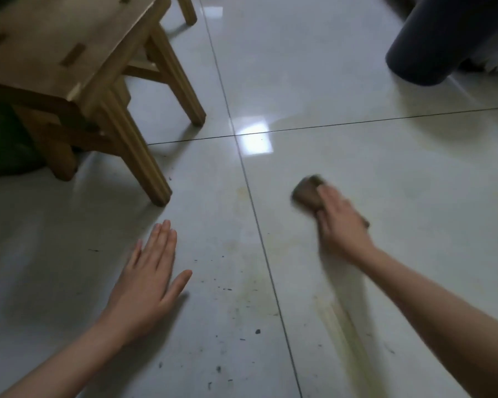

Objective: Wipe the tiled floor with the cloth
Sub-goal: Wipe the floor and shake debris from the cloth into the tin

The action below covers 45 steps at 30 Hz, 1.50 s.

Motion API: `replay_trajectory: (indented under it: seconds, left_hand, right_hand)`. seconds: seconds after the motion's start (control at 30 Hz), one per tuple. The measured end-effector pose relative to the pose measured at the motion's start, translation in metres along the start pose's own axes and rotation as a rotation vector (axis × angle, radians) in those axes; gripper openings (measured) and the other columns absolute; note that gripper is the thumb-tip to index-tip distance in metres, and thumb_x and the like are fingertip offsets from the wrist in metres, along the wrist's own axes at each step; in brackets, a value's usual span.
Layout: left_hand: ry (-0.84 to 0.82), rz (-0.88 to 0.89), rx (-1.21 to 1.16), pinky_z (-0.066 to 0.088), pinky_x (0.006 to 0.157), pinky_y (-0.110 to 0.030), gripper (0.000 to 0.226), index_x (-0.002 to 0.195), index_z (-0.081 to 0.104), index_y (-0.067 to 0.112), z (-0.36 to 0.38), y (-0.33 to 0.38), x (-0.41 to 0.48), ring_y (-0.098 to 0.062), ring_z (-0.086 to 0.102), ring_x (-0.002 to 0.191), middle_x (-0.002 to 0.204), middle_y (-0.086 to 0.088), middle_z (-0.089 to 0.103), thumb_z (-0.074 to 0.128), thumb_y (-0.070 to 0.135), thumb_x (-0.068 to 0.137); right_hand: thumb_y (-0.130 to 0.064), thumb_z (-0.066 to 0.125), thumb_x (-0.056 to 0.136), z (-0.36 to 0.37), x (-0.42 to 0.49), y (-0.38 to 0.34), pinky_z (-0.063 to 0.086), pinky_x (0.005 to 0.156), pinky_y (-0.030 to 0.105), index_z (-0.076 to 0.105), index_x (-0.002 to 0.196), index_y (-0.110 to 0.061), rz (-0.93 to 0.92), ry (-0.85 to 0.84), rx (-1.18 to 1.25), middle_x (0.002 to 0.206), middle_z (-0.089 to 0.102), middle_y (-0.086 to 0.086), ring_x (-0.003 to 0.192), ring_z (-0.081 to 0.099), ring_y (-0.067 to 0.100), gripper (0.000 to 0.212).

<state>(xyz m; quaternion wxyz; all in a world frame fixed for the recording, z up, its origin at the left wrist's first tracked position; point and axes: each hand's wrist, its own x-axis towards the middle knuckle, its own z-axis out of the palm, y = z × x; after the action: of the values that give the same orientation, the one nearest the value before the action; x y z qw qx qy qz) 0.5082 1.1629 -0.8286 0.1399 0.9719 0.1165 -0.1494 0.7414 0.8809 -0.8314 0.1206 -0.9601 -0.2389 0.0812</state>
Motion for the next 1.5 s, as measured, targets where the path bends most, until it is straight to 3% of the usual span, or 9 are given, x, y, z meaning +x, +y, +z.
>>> replay_trajectory:
  seconds: [0.13,0.27,0.43,0.53,0.7,0.87,1.13,1.33,1.5]
  left_hand:
    - [0.132,-0.145,0.032,-0.023,0.114,-0.029,0.083,0.145,-0.024,0.015,0.013,-0.029,-0.012,-0.008,-0.034,0.14,0.153,-0.001,-0.033,-0.008,0.067,0.082]
    - [0.174,-0.221,0.007,-0.019,0.116,-0.032,0.083,0.148,-0.018,0.011,0.023,-0.042,-0.023,-0.011,-0.028,0.143,0.156,-0.004,-0.025,-0.002,0.064,0.086]
    - [0.209,-0.238,0.015,-0.003,0.12,-0.041,0.09,0.152,0.006,0.005,0.025,-0.04,-0.026,-0.019,-0.007,0.148,0.16,-0.01,-0.004,-0.013,0.064,0.087]
    - [0.233,-0.232,0.006,0.0,0.119,-0.042,0.084,0.152,0.015,0.003,0.025,-0.041,-0.026,-0.019,0.0,0.149,0.161,-0.011,0.006,-0.003,0.06,0.092]
    - [0.28,-0.232,0.016,0.006,0.118,-0.044,0.076,0.151,0.018,0.003,0.027,-0.043,-0.025,-0.021,0.009,0.148,0.16,-0.011,0.013,0.01,0.054,0.095]
    - [0.26,-0.235,0.015,0.003,0.119,-0.042,0.076,0.152,0.015,0.004,0.026,-0.044,-0.026,-0.019,0.004,0.149,0.16,-0.009,0.007,0.015,0.053,0.094]
    - [0.265,-0.235,-0.014,0.008,0.119,-0.045,0.077,0.151,0.018,0.003,0.023,-0.042,-0.028,-0.02,0.006,0.149,0.16,-0.009,0.009,0.011,0.055,0.095]
    - [0.341,-0.2,-0.108,-0.003,0.12,-0.035,0.069,0.151,-0.002,0.007,0.028,-0.045,-0.028,-0.014,-0.006,0.149,0.161,-0.006,-0.004,0.014,0.046,0.096]
    - [0.374,-0.142,-0.257,-0.004,0.12,-0.027,0.069,0.149,0.017,-0.005,0.025,-0.047,-0.033,-0.023,0.009,0.148,0.159,-0.015,0.007,0.016,0.037,0.094]
  right_hand:
    - [-0.024,0.028,0.104,0.037,0.047,-0.075,0.01,0.119,0.035,0.015,0.153,-0.004,0.216,0.171,0.066,0.162,0.008,0.014,0.149,0.011,0.027,0.054]
    - [-0.028,0.035,0.102,0.088,-0.049,-0.168,0.024,0.118,0.044,0.033,0.149,-0.005,-0.34,0.093,0.065,0.156,0.027,0.014,0.146,0.025,0.029,0.052]
    - [-0.015,0.046,0.094,0.057,-0.057,-0.12,0.015,0.12,0.036,0.029,0.152,-0.014,-1.09,-0.306,-0.006,0.161,0.019,0.005,0.148,0.016,0.02,0.06]
    - [-0.005,0.047,0.096,0.036,0.046,-0.101,0.023,0.115,0.038,0.037,0.145,-0.009,-0.835,-0.196,-0.025,0.153,0.033,0.014,0.138,0.037,0.03,0.05]
    - [-0.021,0.033,0.104,0.049,0.155,-0.149,0.01,0.12,0.035,0.025,0.153,-0.012,-0.288,0.036,-0.003,0.161,0.017,0.005,0.148,0.015,0.022,0.05]
    - [0.0,0.056,0.092,0.058,0.068,-0.16,0.029,0.115,0.049,0.042,0.143,-0.003,-0.645,0.013,0.008,0.152,0.035,0.016,0.14,0.035,0.034,0.053]
    - [-0.013,0.04,0.101,0.045,-0.048,-0.108,0.031,0.114,0.043,0.038,0.147,-0.011,-1.286,-0.453,-0.06,0.157,0.029,0.007,0.146,0.024,0.02,0.046]
    - [-0.008,0.044,0.099,0.058,0.017,-0.18,0.024,0.117,0.046,0.037,0.147,-0.007,-0.574,-0.049,0.061,0.155,0.029,0.012,0.145,0.026,0.028,0.048]
    - [-0.014,0.032,0.101,0.095,-0.131,-0.188,0.018,0.12,0.038,0.036,0.148,-0.007,-0.929,-0.205,0.133,0.157,0.028,0.011,0.148,0.02,0.024,0.048]
